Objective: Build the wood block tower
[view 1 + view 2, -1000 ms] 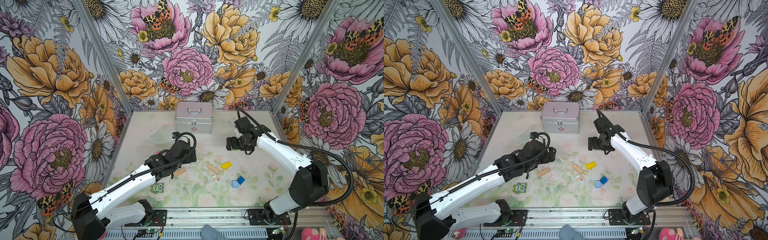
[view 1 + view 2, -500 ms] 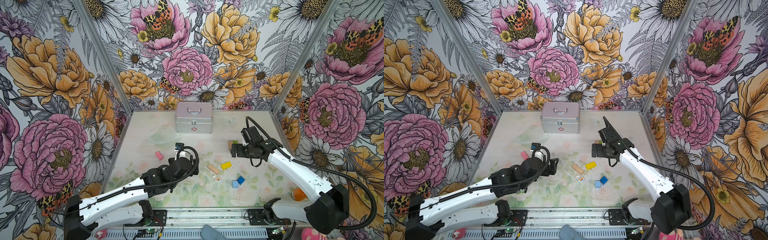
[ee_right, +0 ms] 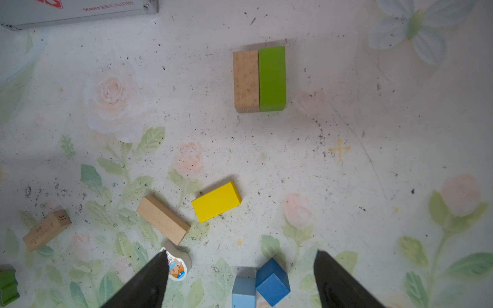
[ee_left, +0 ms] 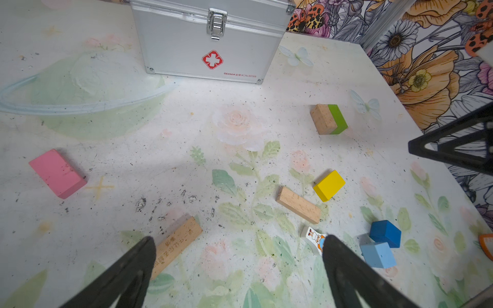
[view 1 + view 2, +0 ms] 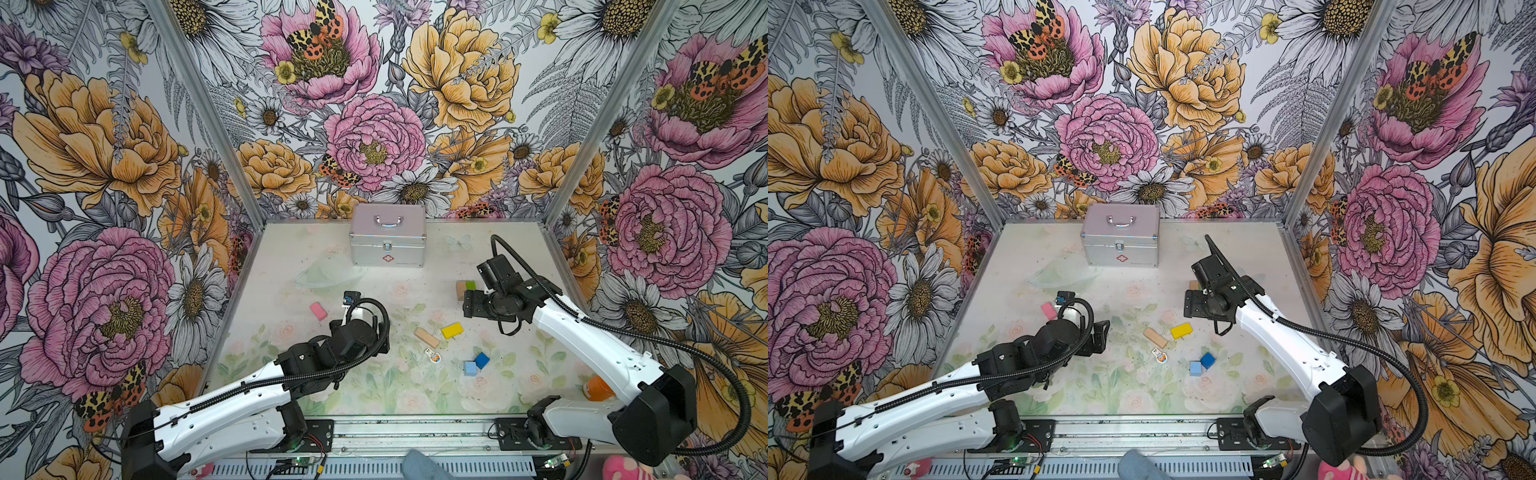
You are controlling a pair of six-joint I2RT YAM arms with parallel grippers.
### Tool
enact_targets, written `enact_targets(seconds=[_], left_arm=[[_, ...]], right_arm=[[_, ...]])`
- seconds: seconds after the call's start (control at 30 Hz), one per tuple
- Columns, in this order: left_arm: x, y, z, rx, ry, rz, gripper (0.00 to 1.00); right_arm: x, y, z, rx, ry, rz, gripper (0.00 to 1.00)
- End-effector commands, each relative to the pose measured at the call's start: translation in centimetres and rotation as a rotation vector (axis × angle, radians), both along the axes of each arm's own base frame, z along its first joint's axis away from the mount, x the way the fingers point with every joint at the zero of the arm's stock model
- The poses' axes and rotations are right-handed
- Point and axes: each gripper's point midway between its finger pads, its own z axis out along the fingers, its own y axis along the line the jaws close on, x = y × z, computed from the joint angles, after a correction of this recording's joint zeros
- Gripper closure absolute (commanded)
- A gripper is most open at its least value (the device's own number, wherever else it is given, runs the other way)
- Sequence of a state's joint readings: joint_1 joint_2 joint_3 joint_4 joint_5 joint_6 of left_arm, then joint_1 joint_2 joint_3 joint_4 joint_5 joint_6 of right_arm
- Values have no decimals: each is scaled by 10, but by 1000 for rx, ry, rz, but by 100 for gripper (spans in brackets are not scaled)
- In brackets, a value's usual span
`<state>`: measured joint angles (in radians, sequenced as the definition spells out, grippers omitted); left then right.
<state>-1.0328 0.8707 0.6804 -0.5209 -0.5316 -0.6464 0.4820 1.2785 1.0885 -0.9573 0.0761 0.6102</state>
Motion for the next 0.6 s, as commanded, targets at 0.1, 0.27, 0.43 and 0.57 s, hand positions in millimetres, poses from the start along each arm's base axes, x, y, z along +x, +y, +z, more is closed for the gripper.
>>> enact_targets(seconds=[0.1, 0.27, 0.43, 0.57], left_arm=[[3, 8, 16, -24, -10, 4, 1], [8, 45, 11, 30, 35, 179, 1], [6, 62, 12, 2, 45, 252, 1], [7, 76, 15, -46, 31, 311, 1]], right_arm=[[0, 10, 4, 8, -29, 27, 15], [6, 25, 2, 64, -52, 81, 14], [12, 35, -2, 73, -47, 132, 12], [16, 39, -1, 68, -46, 159, 12]])
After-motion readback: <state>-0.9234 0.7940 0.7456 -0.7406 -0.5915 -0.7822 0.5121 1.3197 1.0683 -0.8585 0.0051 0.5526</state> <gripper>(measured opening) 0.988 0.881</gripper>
